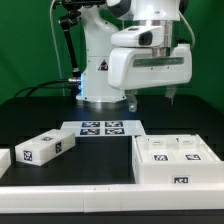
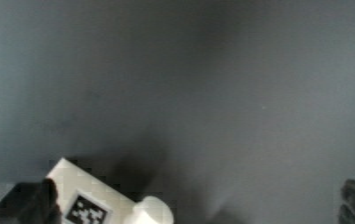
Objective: Assemble cabinet
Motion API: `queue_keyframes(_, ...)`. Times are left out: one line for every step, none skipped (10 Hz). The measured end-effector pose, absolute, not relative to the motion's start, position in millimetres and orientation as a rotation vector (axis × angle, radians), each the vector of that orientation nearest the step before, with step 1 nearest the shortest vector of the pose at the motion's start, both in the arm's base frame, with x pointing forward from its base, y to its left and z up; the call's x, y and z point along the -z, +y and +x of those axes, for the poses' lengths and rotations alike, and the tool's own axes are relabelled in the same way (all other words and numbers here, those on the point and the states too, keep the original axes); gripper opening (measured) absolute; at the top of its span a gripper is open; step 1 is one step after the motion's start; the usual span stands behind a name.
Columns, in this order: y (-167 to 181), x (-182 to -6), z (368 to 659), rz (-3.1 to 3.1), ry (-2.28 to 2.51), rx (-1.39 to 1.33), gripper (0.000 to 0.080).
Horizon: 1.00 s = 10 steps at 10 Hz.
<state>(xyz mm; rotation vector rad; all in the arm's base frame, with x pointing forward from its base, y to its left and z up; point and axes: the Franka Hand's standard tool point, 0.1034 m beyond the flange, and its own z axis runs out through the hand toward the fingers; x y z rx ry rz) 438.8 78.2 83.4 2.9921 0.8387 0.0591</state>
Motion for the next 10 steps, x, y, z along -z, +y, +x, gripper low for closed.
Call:
queue_keyframes(79.5,-83.3,438.5,3.021,0.759,-0.059,0.0796)
queue_keyframes(81.5,-83.3,438.2,3.064,0.623,-0.059,0.0796)
queue_keyframes(82.7,-83.2,438.0,3.088,0.54,-0.057,0.0796)
queue_keyframes(83.2,-82.1,437.4,3.103,0.482,-0.053,0.0796)
queue_keyframes(82.6,-76.0,438.2,3.116,0.422,-0.034,0.0796)
queue_keyframes(79.5,-70.9,448.7,3.13,0.387,-0.033,0.0796)
queue_keyframes(76.4,-66.9,462.9,3.142,0.351,-0.042,0.0796)
queue_keyframes(75.7,-64.0,473.6,3.149,0.333,-0.05,0.0796)
queue_keyframes(76.2,-59.4,485.3,3.16,0.31,-0.057,0.0796)
queue_keyframes(78.7,-53.8,491.2,3.164,0.309,-0.055,0.0796)
